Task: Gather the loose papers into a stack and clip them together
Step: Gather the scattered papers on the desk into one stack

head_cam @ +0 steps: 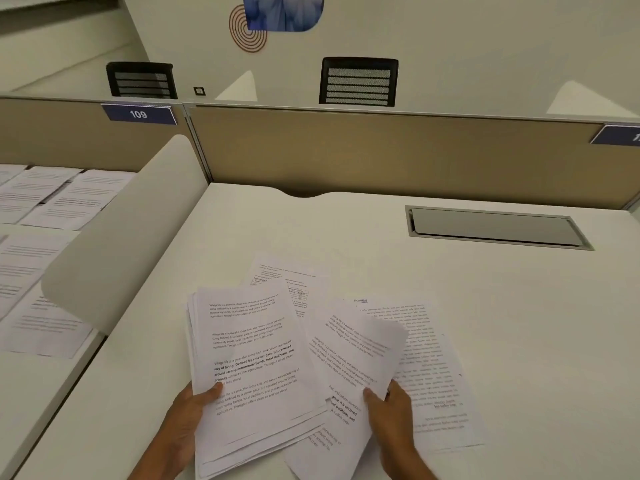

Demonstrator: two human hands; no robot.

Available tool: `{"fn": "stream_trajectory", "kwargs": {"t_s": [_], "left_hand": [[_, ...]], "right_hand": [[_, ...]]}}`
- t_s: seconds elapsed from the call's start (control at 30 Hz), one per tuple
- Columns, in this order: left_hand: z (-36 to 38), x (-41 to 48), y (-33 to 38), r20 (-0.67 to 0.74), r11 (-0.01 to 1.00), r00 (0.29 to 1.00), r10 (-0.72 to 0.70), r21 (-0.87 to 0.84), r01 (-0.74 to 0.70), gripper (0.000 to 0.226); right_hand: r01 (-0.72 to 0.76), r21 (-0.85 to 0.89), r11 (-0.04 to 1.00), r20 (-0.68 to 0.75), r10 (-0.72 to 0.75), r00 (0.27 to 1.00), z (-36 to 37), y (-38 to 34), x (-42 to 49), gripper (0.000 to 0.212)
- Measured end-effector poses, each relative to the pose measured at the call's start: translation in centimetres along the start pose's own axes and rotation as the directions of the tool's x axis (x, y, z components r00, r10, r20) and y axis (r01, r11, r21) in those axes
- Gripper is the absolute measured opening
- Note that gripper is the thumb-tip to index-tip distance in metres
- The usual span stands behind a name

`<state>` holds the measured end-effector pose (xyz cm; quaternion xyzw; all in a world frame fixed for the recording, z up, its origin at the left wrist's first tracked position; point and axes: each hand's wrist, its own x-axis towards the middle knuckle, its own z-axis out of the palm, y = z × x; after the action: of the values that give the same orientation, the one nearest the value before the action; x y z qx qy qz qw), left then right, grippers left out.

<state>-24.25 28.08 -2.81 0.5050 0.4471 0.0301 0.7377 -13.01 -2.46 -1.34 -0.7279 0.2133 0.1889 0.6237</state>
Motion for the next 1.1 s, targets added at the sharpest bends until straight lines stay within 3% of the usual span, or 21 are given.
{"fn": "stream_trajectory", "kwargs": {"t_s": [0.17,0.37,0.5,0.6,0.73,1.1], "left_hand": [[-0.5,-0.4,0.5,0.029,0.999,1.000,0.011,-0.038,-0.010,0.038],[-1.0,-0.4,1.2,0.028,0.998,0.997,0.065,0.000,-0.065,0.043],[0.6,-1.1,1.2,0.096,0.998,0.994,0.045,0.032,-0.048,0.039],[3.0,-1.7,1.0,0.185,1.000,0.983,0.005,0.019,-0.008,0.041],[6.1,-2.5,1.0,0.274,1.000,0.961,-0.021,0.010,0.019,0.038],[8.5,-3.3,0.3,0.243,0.997,0.969,-0.046,0.071,0.029,0.041]], "right_hand": [[0.101,0.049,0.994,-0.132,-0.094,0.987,-3.9,-2.5,2.8,0.017],[0.243,0.161,0.956,-0.217,-0.206,0.954,-11.2,-7.7,7.2,0.026],[0.221,0.250,0.943,-0.092,-0.204,0.975,-14.0,-10.5,8.2,0.022],[0.176,0.205,0.963,0.084,-0.197,0.977,-13.1,-10.9,7.5,0.019],[0.173,0.121,0.977,0.210,-0.195,0.958,-9.1,-9.3,6.1,0.020],[0.206,-0.066,0.976,0.253,-0.183,0.950,-1.6,-4.6,4.4,0.015]]}}
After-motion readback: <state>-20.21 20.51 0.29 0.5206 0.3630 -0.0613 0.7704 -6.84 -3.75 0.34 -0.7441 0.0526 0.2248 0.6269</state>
